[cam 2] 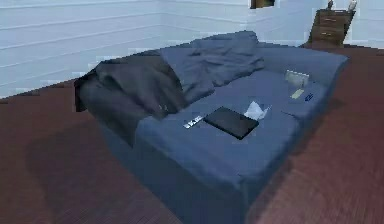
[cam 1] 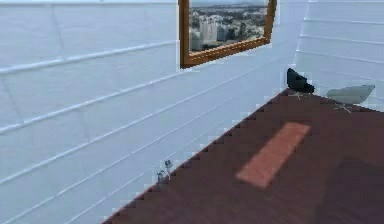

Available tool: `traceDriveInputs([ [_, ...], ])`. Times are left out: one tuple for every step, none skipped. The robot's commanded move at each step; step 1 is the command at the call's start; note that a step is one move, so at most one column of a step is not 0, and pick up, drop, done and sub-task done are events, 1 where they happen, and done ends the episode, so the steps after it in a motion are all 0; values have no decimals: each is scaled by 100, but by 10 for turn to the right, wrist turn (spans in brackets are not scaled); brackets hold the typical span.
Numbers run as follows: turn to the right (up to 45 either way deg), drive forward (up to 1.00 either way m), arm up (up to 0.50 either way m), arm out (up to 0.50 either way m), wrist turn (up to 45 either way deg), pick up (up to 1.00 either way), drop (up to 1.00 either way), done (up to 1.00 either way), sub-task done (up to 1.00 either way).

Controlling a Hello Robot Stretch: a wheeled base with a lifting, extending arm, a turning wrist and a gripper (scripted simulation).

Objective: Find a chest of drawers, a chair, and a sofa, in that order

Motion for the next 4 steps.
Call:
traceDriveInputs([
  [270,0,0,0,0,0,0,0,0],
  [0,100,0,0,0,0,0,0,0],
  [120,0,0,0,0,0,0,0,0],
  [0,10,0,0,0,0,0,0,0],
])
